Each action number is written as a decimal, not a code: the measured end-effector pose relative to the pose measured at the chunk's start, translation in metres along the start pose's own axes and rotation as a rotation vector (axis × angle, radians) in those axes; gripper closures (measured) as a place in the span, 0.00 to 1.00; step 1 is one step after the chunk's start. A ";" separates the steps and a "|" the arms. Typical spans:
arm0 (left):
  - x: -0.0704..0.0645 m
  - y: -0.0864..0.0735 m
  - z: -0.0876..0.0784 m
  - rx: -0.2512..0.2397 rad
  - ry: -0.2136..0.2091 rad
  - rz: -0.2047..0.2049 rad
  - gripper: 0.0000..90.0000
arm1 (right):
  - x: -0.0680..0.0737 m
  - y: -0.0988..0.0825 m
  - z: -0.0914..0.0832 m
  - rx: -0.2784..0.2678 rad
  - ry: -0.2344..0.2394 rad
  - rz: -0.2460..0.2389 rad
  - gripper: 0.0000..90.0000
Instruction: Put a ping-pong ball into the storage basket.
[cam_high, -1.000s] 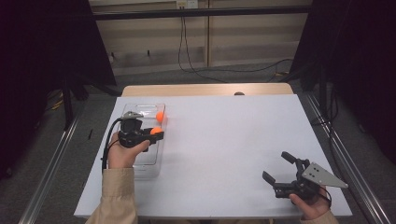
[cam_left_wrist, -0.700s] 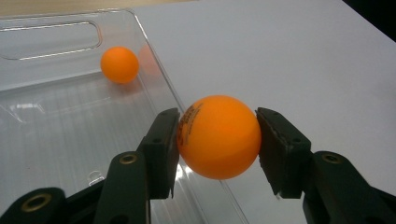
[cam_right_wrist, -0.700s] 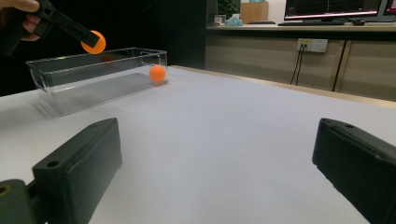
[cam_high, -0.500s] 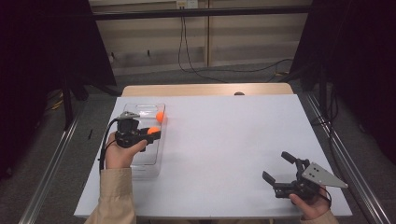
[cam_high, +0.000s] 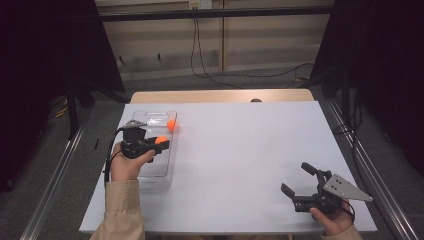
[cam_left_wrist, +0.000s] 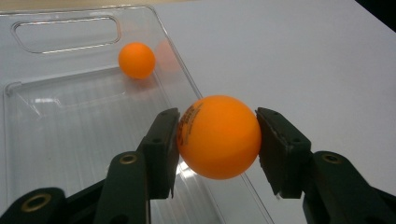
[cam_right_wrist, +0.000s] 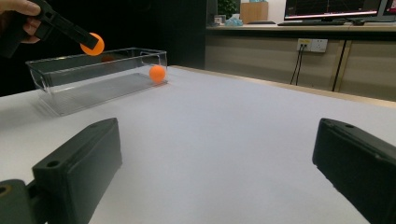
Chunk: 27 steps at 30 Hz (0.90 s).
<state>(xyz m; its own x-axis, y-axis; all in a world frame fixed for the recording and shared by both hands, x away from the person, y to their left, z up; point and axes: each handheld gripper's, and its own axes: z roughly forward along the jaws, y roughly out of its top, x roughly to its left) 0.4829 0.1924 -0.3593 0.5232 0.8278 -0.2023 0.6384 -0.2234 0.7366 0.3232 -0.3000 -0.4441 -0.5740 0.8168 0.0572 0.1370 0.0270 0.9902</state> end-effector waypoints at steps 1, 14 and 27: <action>0.001 0.000 -0.001 0.007 0.001 0.010 0.57 | 0.000 0.000 0.000 0.000 0.000 -0.001 0.01; 0.005 -0.001 -0.002 -0.007 0.017 -0.001 0.57 | 0.000 0.000 0.000 0.000 0.000 -0.001 0.01; 0.012 -0.005 -0.001 -0.015 0.039 -0.026 0.57 | 0.000 0.000 0.000 0.000 0.000 0.001 0.01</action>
<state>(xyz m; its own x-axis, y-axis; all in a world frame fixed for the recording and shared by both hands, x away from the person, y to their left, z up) 0.4852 0.2041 -0.3644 0.4840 0.8528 -0.1962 0.6426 -0.1942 0.7412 0.3230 -0.2998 -0.4440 -0.5740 0.8168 0.0580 0.1371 0.0260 0.9902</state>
